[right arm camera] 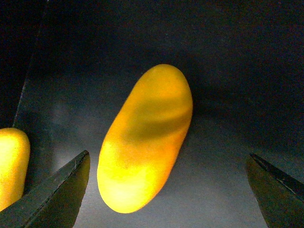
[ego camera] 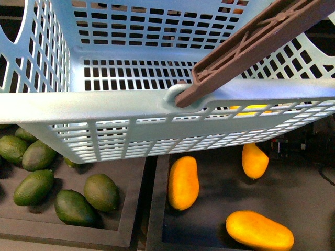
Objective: Pick lemon and mango into basket
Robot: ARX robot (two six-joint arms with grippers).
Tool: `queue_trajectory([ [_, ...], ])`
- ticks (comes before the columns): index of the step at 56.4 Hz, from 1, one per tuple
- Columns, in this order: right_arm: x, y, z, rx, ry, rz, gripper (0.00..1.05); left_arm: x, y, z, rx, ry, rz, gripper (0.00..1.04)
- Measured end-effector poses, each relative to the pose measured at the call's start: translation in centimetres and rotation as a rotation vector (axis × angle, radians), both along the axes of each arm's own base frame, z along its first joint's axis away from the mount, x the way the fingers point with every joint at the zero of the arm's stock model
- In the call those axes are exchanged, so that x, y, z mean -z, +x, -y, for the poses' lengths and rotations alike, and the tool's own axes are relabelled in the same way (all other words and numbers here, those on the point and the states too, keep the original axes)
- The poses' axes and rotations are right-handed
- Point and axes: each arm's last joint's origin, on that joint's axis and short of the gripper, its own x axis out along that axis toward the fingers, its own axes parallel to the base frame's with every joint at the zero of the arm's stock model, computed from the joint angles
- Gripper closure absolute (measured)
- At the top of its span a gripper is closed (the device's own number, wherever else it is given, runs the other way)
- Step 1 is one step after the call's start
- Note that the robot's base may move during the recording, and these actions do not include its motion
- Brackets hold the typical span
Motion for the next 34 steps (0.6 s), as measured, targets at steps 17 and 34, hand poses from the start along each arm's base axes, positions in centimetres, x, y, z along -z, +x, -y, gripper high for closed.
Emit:
queue_trajectory([
  [17, 1.8, 0.3, -1.0, 0.006, -0.020, -0.045, 0.09, 0.0, 0.0, 0.0, 0.000, 0.000, 0.000, 0.98],
  [34, 2.8, 1.7, -2.1, 0.067, -0.022, -0.080, 0.09, 0.0, 0.0, 0.0, -0.002, 0.001, 0.001, 0.98],
])
